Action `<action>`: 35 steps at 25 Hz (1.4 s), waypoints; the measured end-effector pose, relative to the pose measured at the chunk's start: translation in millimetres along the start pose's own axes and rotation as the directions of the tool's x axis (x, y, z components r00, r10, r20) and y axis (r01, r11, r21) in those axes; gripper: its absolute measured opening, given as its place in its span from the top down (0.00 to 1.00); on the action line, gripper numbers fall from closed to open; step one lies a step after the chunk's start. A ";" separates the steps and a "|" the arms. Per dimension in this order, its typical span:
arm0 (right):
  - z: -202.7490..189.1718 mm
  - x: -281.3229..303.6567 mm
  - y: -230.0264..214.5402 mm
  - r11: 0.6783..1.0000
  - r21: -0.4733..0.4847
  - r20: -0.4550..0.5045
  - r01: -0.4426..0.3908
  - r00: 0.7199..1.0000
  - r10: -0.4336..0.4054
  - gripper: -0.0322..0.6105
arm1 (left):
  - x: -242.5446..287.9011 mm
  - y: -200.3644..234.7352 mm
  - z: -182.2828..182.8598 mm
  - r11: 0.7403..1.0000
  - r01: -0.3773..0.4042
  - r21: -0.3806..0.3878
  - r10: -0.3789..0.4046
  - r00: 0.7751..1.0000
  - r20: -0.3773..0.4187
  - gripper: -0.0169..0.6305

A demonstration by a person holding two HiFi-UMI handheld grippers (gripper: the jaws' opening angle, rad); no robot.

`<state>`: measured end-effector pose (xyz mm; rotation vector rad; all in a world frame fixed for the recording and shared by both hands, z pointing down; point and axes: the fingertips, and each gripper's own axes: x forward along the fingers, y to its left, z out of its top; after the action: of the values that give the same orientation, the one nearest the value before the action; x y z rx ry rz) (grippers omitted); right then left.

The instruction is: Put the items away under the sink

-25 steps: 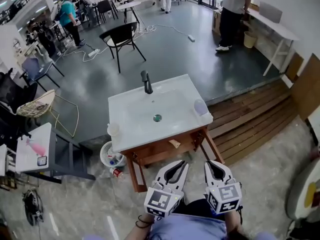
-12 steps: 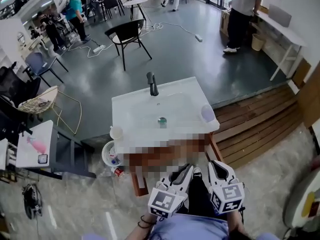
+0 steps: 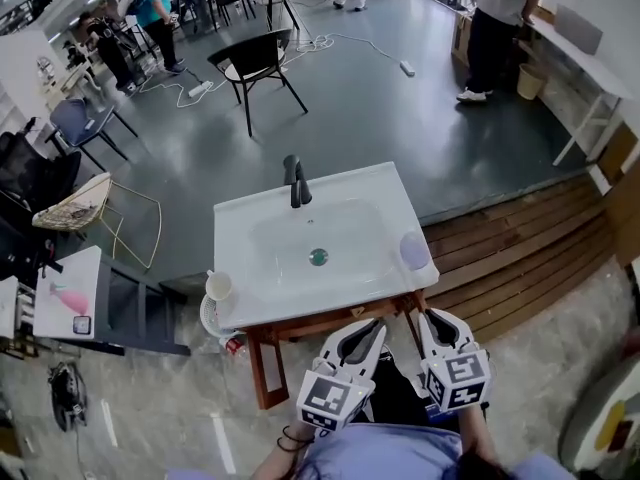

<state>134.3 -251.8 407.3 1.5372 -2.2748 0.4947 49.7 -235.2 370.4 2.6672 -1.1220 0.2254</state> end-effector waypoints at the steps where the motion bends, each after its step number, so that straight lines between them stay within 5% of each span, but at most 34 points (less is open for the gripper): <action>1: 1.5 7.6 -6.9 1.000 -0.004 -0.010 -0.002 1.000 0.002 0.91 | 9.1 2.8 1.9 1.000 0.001 -0.002 -0.001 1.000 0.000 0.92; 6: 8.8 40.9 -35.2 1.000 -0.001 -0.036 -0.031 0.999 0.031 0.90 | 49.3 16.3 7.6 1.000 0.003 -0.002 -0.003 1.000 -0.011 0.92; 9: 4.9 61.3 -34.9 0.993 -0.012 -0.079 -0.119 0.990 0.118 0.57 | 66.4 26.2 7.1 1.000 -0.004 -0.014 0.004 1.000 -0.029 0.92; 13: -3.4 88.8 -46.0 0.992 -0.062 -0.131 -0.113 0.986 0.104 0.49 | 87.0 37.6 8.9 1.000 -0.011 -0.009 0.011 0.999 -0.045 0.92; 24: -25.0 163.0 -89.5 0.999 -0.033 -0.200 -0.016 0.980 0.009 0.35 | 126.6 70.4 3.6 0.999 -0.047 0.000 0.047 0.995 -0.085 0.92; 35: -54.5 208.3 -100.2 0.999 -0.041 -0.348 0.013 0.937 -0.026 0.27 | 130.9 89.7 -4.9 0.995 -0.090 -0.032 0.086 0.989 -0.117 0.92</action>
<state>159.8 -430.0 562.3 1.3298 -1.9838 0.6567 75.7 -383.9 419.7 2.5390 -1.1963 0.3666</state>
